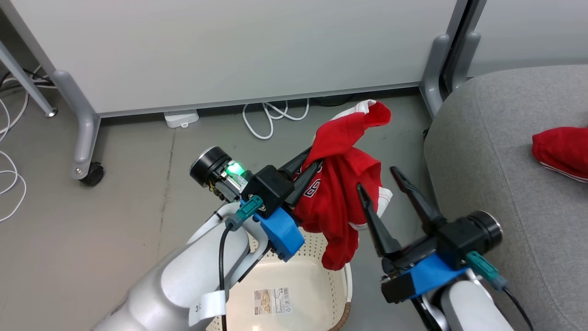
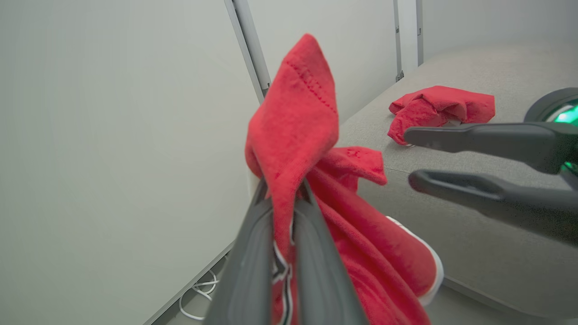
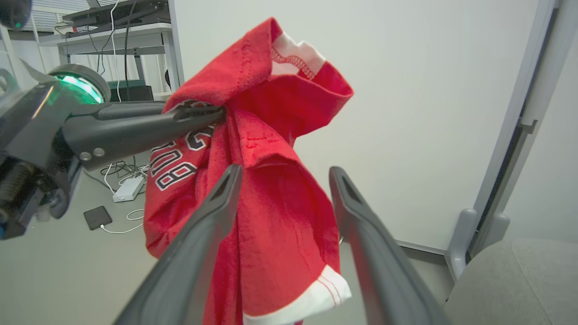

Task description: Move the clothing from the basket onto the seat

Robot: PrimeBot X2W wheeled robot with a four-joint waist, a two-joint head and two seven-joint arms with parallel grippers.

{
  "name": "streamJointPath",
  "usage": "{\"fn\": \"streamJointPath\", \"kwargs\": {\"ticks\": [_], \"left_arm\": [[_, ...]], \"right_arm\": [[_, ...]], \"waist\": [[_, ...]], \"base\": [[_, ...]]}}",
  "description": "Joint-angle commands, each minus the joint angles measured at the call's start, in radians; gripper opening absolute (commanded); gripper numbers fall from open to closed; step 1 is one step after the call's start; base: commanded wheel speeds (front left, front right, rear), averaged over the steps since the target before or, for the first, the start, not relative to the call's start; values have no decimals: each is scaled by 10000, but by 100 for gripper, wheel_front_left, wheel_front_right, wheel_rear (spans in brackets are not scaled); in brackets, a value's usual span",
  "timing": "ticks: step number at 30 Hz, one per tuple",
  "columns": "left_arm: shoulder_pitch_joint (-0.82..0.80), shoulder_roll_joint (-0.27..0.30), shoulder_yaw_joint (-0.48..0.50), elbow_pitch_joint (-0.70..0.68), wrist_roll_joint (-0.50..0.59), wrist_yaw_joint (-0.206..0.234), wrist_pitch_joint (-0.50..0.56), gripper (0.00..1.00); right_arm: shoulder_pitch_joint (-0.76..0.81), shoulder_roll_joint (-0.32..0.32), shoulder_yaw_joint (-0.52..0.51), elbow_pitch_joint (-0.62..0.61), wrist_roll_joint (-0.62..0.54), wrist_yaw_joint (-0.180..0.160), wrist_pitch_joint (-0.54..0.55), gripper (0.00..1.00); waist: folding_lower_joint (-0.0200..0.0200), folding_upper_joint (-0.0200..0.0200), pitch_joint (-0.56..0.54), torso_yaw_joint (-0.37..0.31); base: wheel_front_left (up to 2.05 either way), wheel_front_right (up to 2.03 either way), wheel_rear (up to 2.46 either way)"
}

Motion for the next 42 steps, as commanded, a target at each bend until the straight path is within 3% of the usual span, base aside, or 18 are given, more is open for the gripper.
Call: {"fn": "streamJointPath", "kwargs": {"ticks": [1, 17, 18, 19, 38, 39, 42], "left_arm": [[-169, -12, -6, -59, 36, 71, 19, 0], [-559, -419, -345, -374, 177, -39, -63, 0], [-574, -425, -354, -376, 179, -41, -71, 0], [-588, -434, -355, -377, 179, -46, -81, 0], [-525, -380, -308, -234, 87, 73, -155, 0], [-501, -381, -298, -232, 79, 70, -152, 100], [-446, -359, -326, -160, 101, 117, -159, 100]], "right_arm": [[-246, -33, 130, 163, -38, 1, -4, 100], [-2376, 9, 1489, 3328, 148, 1, -4, 100], [-2433, 13, 1542, 3431, 280, 1, -5, 36], [-2512, 10, 1580, 3482, 360, 1, -5, 0], [-2654, 17, 1656, 3537, 703, 1, -5, 0], [-2656, 17, 1655, 3528, 715, 1, -5, 0], [-2635, 17, 1640, 3480, 738, 1, -5, 0]], "waist": [[0, -1, 39, 36], [0, -1, 304, 483], [0, -1, 308, 502], [0, -1, 313, 517], [0, -1, 211, 441], [0, -1, 211, 430], [0, -1, 215, 405]], "base": [[0, 0, 0], [0, 0, 0], [0, 0, 0], [0, 0, 0], [0, 0, 0], [0, 0, 0], [0, 0, 0]]}}
